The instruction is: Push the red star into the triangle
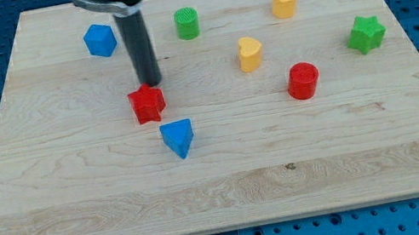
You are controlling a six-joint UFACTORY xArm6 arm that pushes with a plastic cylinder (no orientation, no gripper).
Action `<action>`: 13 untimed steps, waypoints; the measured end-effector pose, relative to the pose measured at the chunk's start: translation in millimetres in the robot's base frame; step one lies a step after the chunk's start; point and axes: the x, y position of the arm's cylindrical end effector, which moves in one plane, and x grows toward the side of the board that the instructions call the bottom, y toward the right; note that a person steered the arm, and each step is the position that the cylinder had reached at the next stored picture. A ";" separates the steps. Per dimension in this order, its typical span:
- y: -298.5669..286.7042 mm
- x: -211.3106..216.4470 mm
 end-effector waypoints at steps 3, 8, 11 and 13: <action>-27.5 -9.4; -47.5 39.8; -40.3 -5.4; 21.1 19.8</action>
